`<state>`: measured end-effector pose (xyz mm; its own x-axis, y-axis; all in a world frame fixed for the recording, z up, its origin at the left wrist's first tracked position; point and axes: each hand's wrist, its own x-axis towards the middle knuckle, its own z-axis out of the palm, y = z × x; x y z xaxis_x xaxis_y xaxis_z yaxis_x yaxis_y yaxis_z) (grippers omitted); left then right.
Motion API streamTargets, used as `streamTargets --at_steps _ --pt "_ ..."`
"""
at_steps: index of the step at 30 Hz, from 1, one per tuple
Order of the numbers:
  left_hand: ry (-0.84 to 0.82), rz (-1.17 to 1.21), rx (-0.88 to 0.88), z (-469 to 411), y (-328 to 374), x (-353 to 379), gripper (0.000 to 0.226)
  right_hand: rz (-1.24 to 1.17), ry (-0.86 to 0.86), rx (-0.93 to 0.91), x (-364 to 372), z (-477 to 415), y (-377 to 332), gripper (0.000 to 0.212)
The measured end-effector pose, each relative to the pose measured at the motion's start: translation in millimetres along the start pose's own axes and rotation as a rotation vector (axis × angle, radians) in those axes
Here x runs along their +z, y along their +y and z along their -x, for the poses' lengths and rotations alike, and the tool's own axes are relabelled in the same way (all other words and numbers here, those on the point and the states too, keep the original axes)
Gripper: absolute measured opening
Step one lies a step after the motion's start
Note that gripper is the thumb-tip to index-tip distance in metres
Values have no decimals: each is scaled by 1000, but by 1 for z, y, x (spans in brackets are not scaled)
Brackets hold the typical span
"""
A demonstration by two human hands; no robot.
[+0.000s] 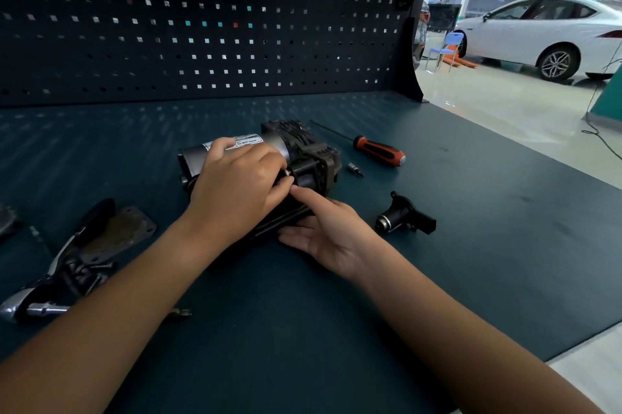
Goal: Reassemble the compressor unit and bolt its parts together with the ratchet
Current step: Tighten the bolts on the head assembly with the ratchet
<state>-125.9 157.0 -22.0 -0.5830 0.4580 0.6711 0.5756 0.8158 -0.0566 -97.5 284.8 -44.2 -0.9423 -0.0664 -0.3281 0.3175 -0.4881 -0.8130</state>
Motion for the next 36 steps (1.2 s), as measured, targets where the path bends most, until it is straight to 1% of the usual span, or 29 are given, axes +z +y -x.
streamTargets --at_steps 4,8,12,17,21,23,26,29,31,33,36 --pt "-67 -11 24 -1 -2 -2 24 -128 -66 4 4 -3 3 45" --pt "-64 3 47 -3 -4 -2 27 -226 -100 -5 5 -7 8 48" --pt "-57 37 116 -4 -6 -4 41 -295 -120 -35 3 -9 10 49" --pt "-13 11 164 -6 -5 -7 36 -345 -163 -21 4 -12 11 55" --pt "49 -73 236 -6 -4 -6 17 -363 -192 -15 6 -11 11 58" --pt "50 -74 244 -6 -4 -6 17 -372 -197 -13 6 -11 11 59" --pt "7 -73 183 -6 -2 -9 26 -373 -189 -20 6 -12 11 60" --pt "-105 -42 36 -7 4 -15 22 -375 -185 -29 6 -12 11 58" --pt "-186 -51 -62 -10 6 -16 27 -372 -189 -29 6 -12 12 58" --pt "-204 -18 -110 -12 5 -14 33 -370 -190 -30 7 -12 12 58" --pt "-206 60 -144 -14 6 -11 32 -379 -183 -28 7 -11 11 57"
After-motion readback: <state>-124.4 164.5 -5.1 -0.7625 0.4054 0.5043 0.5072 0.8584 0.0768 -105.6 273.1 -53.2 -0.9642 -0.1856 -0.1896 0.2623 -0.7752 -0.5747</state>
